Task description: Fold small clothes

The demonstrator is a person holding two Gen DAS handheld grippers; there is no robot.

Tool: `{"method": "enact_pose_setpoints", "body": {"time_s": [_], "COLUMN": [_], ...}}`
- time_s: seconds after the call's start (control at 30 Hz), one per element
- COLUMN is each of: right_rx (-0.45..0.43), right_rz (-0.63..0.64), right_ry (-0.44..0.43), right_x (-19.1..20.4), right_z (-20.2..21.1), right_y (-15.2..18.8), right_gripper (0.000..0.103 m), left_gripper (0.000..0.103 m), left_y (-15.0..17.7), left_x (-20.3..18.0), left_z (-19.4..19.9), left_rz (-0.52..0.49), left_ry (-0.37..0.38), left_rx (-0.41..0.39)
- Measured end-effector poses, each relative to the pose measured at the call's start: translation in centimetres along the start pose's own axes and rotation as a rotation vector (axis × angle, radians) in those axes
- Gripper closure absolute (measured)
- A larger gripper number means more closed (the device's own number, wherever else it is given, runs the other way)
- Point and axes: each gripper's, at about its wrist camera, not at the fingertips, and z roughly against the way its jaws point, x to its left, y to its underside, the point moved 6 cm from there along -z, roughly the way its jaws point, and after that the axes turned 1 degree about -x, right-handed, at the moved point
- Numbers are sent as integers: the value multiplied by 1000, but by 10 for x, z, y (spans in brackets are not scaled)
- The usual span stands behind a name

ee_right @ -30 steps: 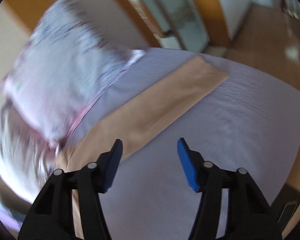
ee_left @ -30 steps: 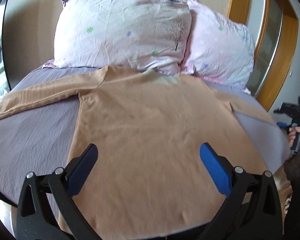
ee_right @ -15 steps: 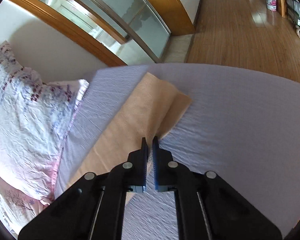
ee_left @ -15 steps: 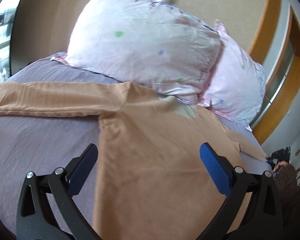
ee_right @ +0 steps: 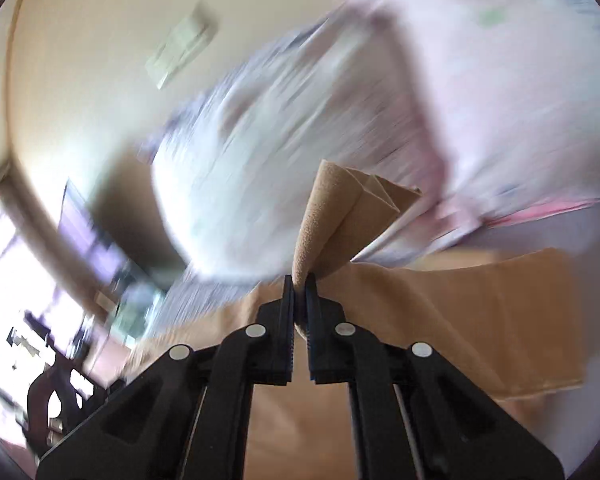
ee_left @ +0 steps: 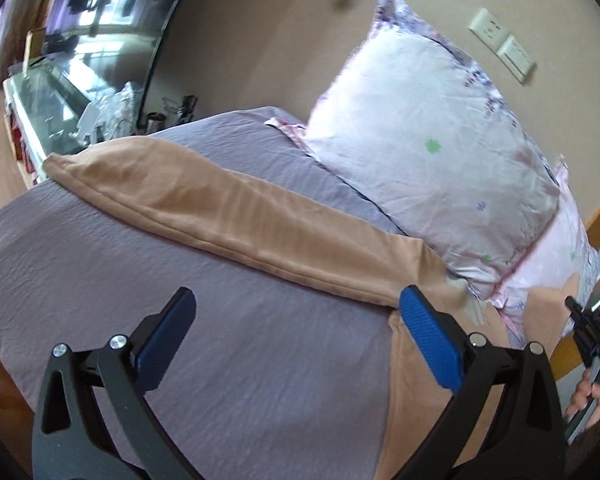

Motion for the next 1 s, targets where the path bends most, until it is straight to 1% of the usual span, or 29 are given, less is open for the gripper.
{"method": "enact_pose_setpoints", "body": {"time_s": [0.03,0.07,0.1,0.13,0.17,0.2,0.3,0.33,0.37,0.4,0.5,0.53,0.6,0.63,0.67,0.7,0.77,0.8,0.87,0.9,0.93,0.97,1.0], "right_rx": [88,159,272,331,364,376,419,459,540,567,540,527,494,481,465,457,445,439,425,420,415,410,403], "right_rz": [33,59,81,70,50,35,18,13,6,-10,-21,-37,-49,-49,-49,-48,-46,-46,-44,-41,-38,-36,-32], "right_ry": [-25,-42,-68,-85,-104,-111,-100,-98,-112,-134,-157,-172,-179,-177,-178,-183,-203,-210,-224,-231,-237,-244,-250], "right_x": [17,26,38,43,45,45,42,38,38,43,43,42,40,38,35,33,32,32,31,32,33,32,29], "right_z": [-32,-53,-78,-92,-103,-111,-135,-144,-155,-150,-136,-126,-114,-109,-98,-92,-80,-76,-65,-63,-62,-58,-52], "right_y": [18,31,53,67,76,80,88,96,107,120,119,114,103,100,97,95,92,89,85,85,85,84,82], "right_gripper": [98,97,97,96,95,95,95,95,95,95,94,92,77,62,52,50,50,50,46,45,43,42,42], "left_gripper": [2,2,2,2,2,2,2,3,4,7,14,18,21,25,26,29,35,41,63,91,98,98,98], "left_y": [-3,-7,-10,-13,-16,-19,-27,-30,-34,-35,-42,-44,-48,-51,-52,-53,-55,-57,-60,-61,-60,-62,-66], "left_x": [10,19,29,35,42,49,63,68,73,76,87,90,96,99,102,105,109,111,117,123,130,133,132], "left_z": [0,0,-1,-1,-1,-2,-8,-12,-16,-19,-29,-33,-36,-37,-38,-38,-38,-39,-42,-43,-45,-45,-44], "left_rz": [26,58,77,87,98,108,144,159,174,189,246,271,303,321,341,361,395,403,399,407,436,455,446], "left_ry": [-16,-26,-40,-49,-63,-76,-115,-129,-138,-148,-151,-156,-178,-194,-206,-212,-237,-256,-308,-328,-320,-300,-304], "left_rx": [-2,-9,-11,-11,-11,-14,-12,-5,4,10,38,50,53,61,68,73,85,91,99,108,120,113,115]}}
